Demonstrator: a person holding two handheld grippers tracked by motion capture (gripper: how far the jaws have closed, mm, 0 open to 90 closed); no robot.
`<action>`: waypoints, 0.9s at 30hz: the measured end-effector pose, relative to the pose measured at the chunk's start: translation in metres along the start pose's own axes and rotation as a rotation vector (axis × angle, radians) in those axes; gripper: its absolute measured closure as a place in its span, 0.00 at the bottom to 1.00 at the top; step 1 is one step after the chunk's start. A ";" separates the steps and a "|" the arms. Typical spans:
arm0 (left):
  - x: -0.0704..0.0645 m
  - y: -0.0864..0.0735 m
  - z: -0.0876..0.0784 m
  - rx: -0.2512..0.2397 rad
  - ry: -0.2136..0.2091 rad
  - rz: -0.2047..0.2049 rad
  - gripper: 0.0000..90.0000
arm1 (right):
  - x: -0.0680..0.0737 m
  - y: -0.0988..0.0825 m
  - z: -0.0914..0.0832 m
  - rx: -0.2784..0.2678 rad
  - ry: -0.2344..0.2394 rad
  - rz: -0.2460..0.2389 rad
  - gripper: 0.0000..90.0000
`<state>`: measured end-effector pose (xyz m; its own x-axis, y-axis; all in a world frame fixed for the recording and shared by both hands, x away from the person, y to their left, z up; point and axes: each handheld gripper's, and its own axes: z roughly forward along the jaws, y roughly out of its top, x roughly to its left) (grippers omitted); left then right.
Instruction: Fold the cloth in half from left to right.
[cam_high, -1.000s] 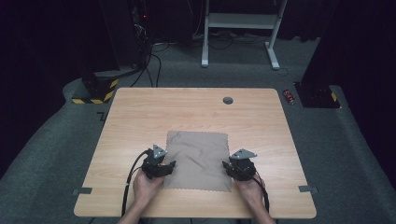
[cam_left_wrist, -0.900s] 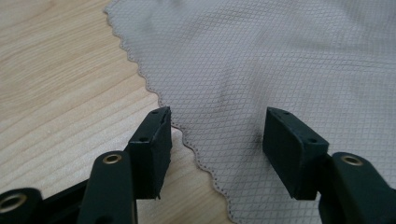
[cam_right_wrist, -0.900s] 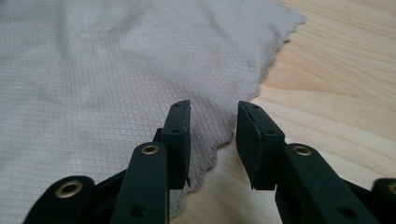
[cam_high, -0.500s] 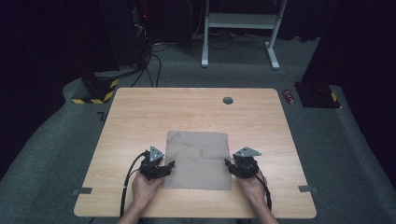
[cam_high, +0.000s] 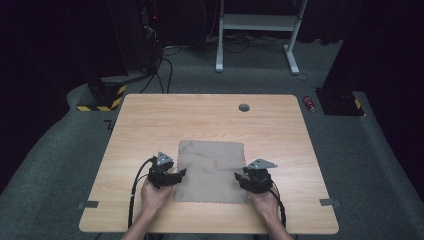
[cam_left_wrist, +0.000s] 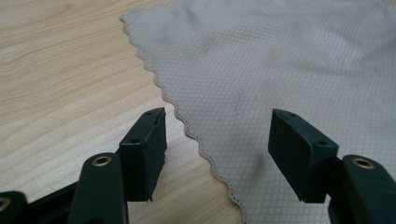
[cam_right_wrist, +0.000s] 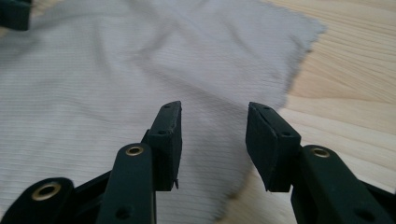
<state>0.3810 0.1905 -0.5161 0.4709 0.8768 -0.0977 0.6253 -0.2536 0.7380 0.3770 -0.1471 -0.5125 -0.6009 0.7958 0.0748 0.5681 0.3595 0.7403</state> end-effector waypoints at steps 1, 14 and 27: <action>0.002 0.002 0.000 0.004 0.001 -0.007 0.41 | 0.000 0.000 0.000 0.000 0.000 0.000 0.63; 0.029 0.033 0.003 0.038 0.011 -0.034 0.43 | 0.054 0.024 0.017 -0.019 0.124 -0.115 0.73; 0.045 0.063 0.028 0.072 0.048 -0.070 0.47 | 0.099 0.029 0.035 -0.005 0.216 -0.205 0.78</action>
<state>0.4584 0.2024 -0.4925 0.3950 0.9116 -0.1142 0.6994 -0.2178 0.6807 0.3537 -0.0411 -0.5066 -0.8092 0.5841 0.0634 0.4198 0.4994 0.7579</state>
